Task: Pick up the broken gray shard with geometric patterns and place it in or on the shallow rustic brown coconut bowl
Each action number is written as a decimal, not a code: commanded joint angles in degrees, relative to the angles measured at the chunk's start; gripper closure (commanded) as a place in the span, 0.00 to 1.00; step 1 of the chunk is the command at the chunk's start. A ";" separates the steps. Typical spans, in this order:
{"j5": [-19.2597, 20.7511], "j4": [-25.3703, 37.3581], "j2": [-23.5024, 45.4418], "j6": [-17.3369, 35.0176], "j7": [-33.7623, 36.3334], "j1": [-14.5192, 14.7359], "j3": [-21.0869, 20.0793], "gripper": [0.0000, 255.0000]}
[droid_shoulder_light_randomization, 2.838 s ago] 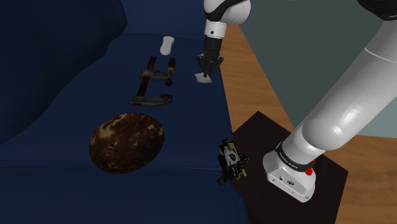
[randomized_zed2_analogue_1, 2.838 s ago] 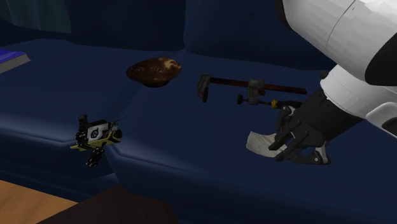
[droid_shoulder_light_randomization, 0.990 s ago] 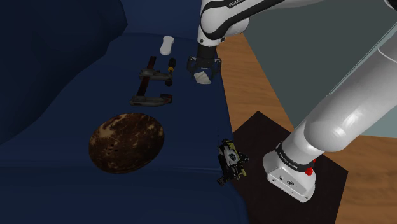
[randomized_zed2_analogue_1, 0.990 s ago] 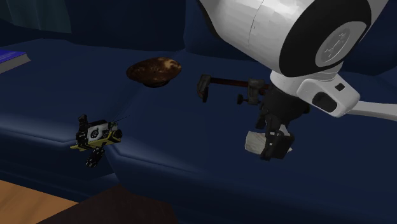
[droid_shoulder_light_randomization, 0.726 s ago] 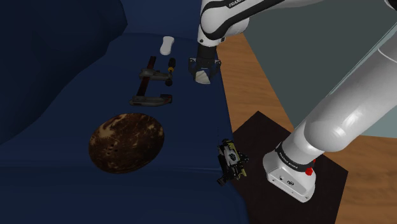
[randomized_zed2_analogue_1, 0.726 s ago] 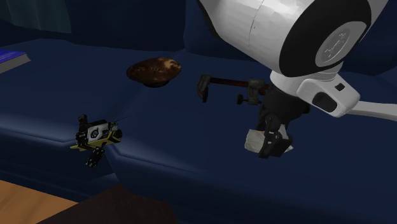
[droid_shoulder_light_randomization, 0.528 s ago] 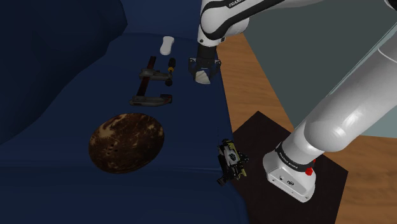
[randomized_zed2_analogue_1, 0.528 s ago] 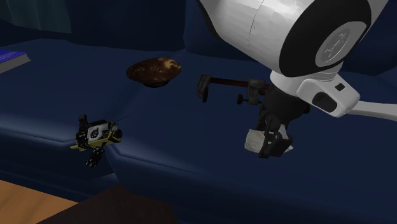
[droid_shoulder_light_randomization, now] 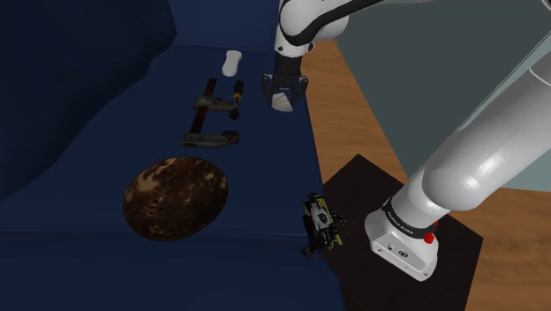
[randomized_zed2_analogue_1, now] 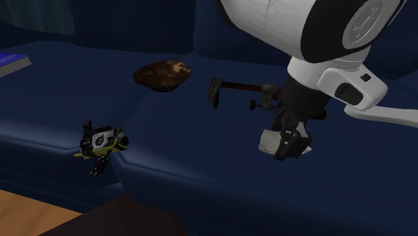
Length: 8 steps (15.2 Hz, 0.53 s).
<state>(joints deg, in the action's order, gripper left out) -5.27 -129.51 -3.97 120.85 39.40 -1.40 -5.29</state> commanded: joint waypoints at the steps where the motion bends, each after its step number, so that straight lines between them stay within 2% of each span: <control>1: 0.03 0.76 -0.75 -1.54 -0.07 -0.09 0.11 1.00; 8: 0.09 4.00 -2.93 -6.95 0.20 -0.15 0.21 1.00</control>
<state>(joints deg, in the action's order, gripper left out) -5.19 -126.02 -6.62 114.72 39.60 -1.53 -5.11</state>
